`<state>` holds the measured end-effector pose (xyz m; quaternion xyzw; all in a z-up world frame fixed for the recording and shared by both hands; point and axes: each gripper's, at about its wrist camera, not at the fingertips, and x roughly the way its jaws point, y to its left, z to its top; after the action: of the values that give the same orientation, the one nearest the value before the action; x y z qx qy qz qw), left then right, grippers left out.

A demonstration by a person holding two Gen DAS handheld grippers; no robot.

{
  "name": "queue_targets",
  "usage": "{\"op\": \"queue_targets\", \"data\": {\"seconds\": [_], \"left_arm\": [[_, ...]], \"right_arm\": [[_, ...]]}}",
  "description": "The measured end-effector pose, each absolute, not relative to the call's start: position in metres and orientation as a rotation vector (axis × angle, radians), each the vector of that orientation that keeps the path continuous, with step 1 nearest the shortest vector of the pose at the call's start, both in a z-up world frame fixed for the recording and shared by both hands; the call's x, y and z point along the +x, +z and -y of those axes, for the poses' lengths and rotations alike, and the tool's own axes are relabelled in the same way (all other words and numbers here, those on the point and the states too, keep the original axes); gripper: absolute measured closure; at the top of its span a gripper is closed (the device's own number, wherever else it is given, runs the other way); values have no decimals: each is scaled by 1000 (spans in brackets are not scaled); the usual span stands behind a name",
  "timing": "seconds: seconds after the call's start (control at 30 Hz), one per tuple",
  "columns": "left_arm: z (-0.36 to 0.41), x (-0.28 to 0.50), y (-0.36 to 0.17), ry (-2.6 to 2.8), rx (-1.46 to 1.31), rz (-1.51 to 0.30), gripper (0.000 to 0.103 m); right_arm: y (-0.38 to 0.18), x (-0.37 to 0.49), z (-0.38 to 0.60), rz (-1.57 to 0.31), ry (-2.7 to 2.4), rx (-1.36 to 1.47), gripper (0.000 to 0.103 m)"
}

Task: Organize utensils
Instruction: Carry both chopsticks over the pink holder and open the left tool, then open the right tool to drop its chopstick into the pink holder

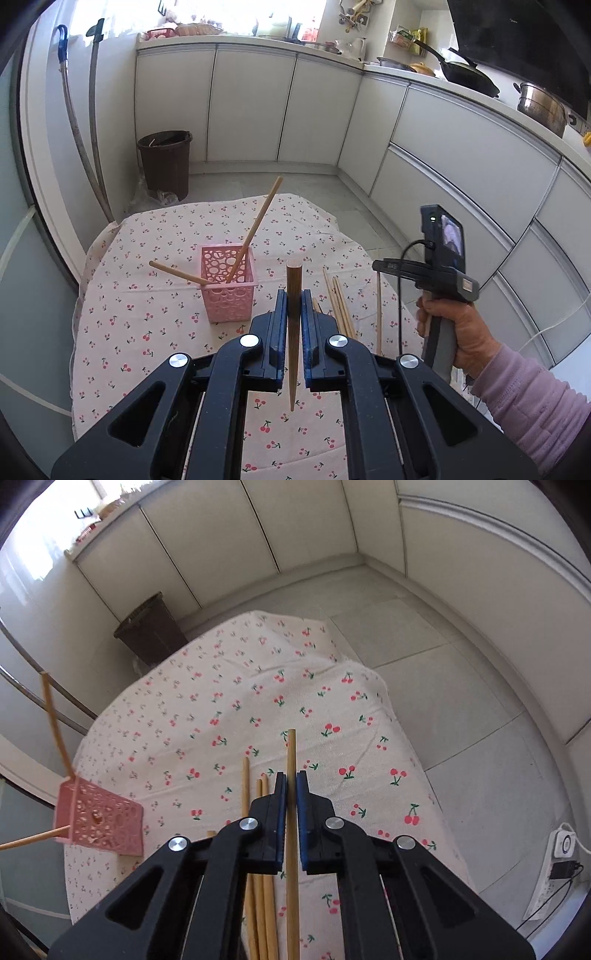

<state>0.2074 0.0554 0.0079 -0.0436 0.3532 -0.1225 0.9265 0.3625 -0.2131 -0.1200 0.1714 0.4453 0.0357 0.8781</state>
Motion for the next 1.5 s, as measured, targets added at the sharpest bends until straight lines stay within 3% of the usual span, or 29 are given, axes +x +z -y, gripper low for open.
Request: {"op": "queue_targets", "data": {"seconds": [0.37, 0.73, 0.93, 1.07, 1.3, 1.5], "left_arm": [[-76, 201, 53, -204, -189, -605, 96], [-109, 242, 124, -43, -267, -425, 97], [-127, 281, 93, -5, -324, -429, 95], [-137, 298, 52, 56, -344, -559, 93], [-167, 247, 95, 41, -464, -426, 70], [-184, 240, 105, 45, -528, -411, 68]], "right_arm": [[-2, 250, 207, -644, 263, 295, 97], [80, 265, 190, -471, 390, 430, 97], [84, 282, 162, -471, 406, 450, 97], [76, 295, 142, -495, 400, 445, 97], [61, 313, 122, -499, 347, 444, 97], [49, 325, 109, -507, 312, 443, 97]]}}
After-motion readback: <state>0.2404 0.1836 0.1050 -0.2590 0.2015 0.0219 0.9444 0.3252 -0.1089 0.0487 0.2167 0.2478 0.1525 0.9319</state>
